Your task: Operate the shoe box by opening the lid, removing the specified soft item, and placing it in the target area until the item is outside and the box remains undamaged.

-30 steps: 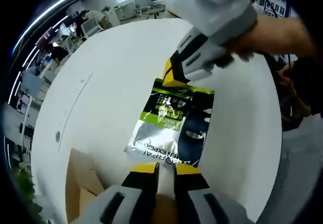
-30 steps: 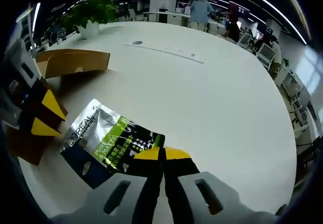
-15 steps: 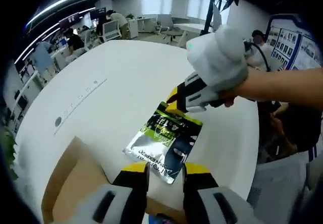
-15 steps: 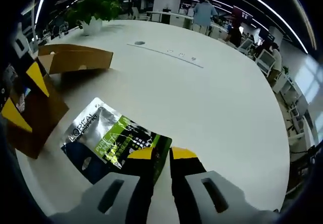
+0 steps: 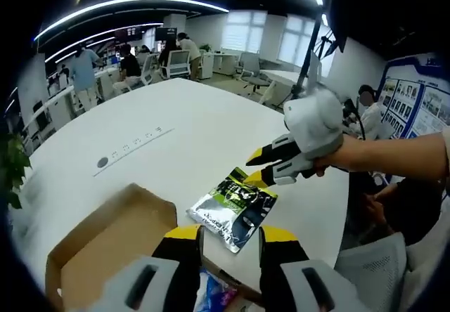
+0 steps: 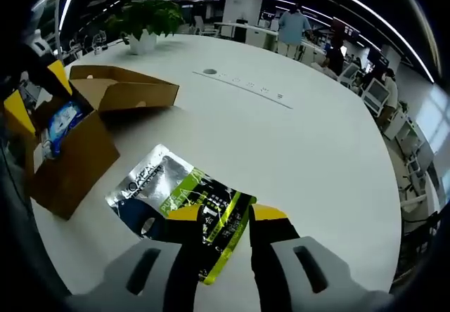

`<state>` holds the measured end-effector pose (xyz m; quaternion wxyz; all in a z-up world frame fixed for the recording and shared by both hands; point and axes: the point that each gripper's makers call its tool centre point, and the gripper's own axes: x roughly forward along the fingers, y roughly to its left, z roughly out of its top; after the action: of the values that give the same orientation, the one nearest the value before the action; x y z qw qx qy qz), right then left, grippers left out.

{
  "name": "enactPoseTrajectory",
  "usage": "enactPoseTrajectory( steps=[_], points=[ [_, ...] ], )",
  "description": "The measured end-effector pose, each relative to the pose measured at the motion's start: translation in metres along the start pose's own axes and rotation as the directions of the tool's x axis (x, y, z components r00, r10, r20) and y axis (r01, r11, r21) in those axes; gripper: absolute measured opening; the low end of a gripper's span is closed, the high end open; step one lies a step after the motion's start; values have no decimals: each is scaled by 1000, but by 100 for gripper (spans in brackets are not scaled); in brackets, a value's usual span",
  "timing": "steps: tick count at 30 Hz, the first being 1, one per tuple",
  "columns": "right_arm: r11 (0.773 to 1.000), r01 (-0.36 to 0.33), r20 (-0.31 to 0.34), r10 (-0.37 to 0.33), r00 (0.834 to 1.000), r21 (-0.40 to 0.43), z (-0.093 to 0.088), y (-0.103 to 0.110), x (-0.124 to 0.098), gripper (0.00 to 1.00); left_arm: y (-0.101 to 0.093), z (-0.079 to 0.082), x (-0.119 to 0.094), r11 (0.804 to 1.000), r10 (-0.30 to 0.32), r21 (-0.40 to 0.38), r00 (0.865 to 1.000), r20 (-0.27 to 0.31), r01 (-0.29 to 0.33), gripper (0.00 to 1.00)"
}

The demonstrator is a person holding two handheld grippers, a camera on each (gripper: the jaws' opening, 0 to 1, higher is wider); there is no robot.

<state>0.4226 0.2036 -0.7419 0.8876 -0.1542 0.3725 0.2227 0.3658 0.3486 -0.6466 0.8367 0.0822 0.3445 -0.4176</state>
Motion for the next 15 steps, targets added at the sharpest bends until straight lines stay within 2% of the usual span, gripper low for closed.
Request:
enactPoseTrajectory(
  steps=[1, 5, 10, 15],
  points=[
    [1000, -9, 0, 9, 1000, 2, 1, 3, -4, 25, 0, 3, -4, 1000, -4, 3, 999, 32, 4, 32],
    [999, -38, 20, 38, 999, 4, 6, 15, -15, 27, 7, 0, -25, 999, 9, -40, 997, 80, -5, 36],
    [995, -97, 55, 95, 994, 34, 16, 32, -30, 28, 20, -11, -46, 998, 33, -56, 992, 122, -27, 41],
    [990, -135, 93, 132, 987, 28, 34, 50, -44, 31, 33, -24, -64, 996, 58, -70, 984, 166, -47, 48]
  ],
)
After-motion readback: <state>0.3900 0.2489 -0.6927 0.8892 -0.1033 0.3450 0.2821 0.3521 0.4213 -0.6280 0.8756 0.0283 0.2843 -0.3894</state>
